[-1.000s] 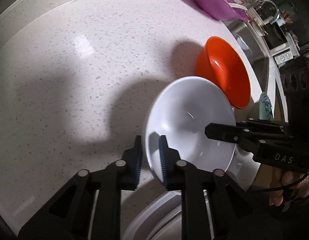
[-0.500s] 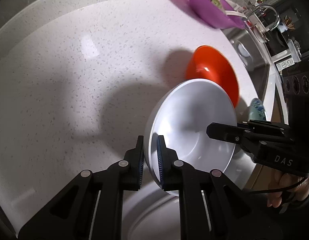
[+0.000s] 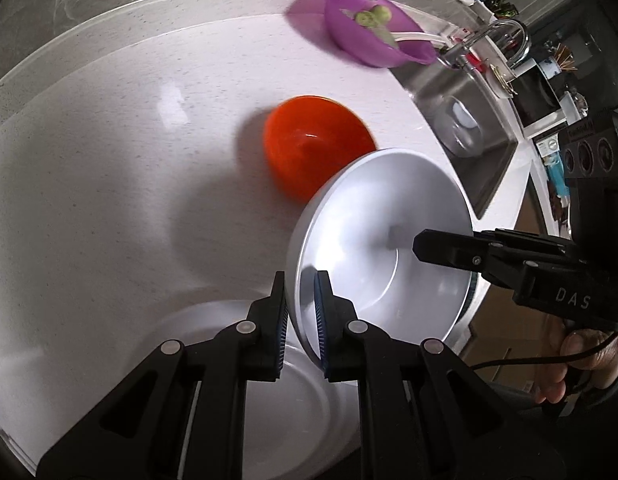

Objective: Organize plates and bowls
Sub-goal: 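Lift the small white bowl with both grippers and lower it into the patterned bowl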

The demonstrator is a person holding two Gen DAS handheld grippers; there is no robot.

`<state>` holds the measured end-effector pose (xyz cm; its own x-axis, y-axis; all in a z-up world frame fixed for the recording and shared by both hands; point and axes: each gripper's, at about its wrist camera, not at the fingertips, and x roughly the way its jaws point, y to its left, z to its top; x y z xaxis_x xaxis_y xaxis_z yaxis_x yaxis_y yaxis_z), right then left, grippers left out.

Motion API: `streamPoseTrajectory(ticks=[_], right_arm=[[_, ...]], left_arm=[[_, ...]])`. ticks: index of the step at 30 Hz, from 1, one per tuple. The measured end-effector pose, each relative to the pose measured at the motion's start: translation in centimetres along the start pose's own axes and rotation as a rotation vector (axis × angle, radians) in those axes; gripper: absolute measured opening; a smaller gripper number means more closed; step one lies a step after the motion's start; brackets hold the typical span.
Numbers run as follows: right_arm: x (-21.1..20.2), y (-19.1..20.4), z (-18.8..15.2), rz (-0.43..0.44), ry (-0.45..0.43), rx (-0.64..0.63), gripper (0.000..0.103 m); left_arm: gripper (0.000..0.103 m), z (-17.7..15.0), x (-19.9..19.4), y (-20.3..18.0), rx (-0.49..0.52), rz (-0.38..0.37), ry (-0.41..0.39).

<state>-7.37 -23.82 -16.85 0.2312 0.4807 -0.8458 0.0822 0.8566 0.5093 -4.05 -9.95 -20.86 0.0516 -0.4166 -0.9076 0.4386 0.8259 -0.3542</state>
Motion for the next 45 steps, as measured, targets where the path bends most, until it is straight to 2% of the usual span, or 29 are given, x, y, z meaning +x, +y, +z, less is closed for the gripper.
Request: streamPoseTrajectory(ticks=[11, 19, 24, 30, 37, 45], right_arm=[[-4.5, -3.8, -0.9, 0.037, -0.004, -0.052, 0.015], [-6.4, -8.7, -1.9, 0.032, 0.014, -0.052, 0.015], [-6.1, -12.0, -2.4, 0.006, 0.045, -0.048, 0.014], [-4.0, -13.9, -2.3, -0.034, 0.096, -0.07, 0.014], [-2.0, -14.2, -2.5, -0.07, 0.131, -0.107, 0.013], [-1.4, -13.6, -2.8, -0.133, 0.117, -0.163, 0.011]], left_arm=[[0.012, -1.5, -0.7, -7.5, -0.03, 0.011, -0.032], [0.012, -3.0, 2.3, -12.4, -0.056, -0.026, -0.003], [0.012, -3.4, 5.8, -13.6, -0.072, -0.03, 0.018], [0.012, -4.5, 9.0, -14.5, -0.074, 0.023, 0.041], [0.012, -4.0, 11.3, -15.2, -0.04, 0.104, 0.046], [0.013, -3.6, 12.2, -15.1, -0.041, 0.112, 0.039]])
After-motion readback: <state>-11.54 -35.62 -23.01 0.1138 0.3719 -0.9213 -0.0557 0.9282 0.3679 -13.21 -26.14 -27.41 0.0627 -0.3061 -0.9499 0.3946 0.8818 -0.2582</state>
